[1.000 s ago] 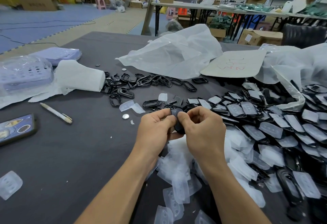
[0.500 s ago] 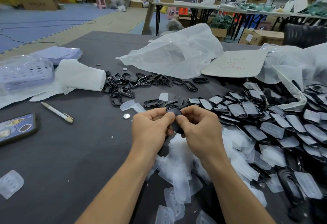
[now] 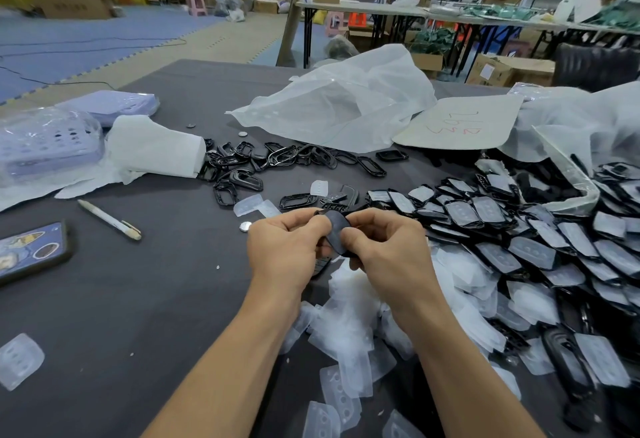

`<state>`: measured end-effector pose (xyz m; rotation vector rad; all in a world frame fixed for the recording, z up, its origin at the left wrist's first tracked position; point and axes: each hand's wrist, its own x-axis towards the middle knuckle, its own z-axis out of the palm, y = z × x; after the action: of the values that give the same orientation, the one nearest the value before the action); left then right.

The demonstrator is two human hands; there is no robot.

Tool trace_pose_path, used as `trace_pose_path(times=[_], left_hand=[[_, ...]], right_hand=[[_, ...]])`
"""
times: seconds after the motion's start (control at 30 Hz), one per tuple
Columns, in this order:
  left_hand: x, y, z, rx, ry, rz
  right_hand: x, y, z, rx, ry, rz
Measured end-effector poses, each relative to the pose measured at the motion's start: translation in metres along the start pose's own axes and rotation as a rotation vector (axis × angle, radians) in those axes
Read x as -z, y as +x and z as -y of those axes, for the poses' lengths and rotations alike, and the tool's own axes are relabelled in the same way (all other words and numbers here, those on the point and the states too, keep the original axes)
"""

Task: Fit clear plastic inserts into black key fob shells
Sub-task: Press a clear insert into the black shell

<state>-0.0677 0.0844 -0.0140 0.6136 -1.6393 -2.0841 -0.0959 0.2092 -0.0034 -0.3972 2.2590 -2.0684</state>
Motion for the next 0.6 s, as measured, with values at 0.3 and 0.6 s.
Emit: trace_pose_path(times=[0.3,0.6], left_hand=[[0.0060,-0.0003,-0.0064,-0.006,0.000,0.141],[0.0092,0.0046,-0.0049,0.026,0.025,0.118]], right_hand=[[0.0034,0.0036,-0.0005,-0.021,0.033,-0.071],[0.0039,0.0024,0.0004,0.024,-0.016,-0.095]])
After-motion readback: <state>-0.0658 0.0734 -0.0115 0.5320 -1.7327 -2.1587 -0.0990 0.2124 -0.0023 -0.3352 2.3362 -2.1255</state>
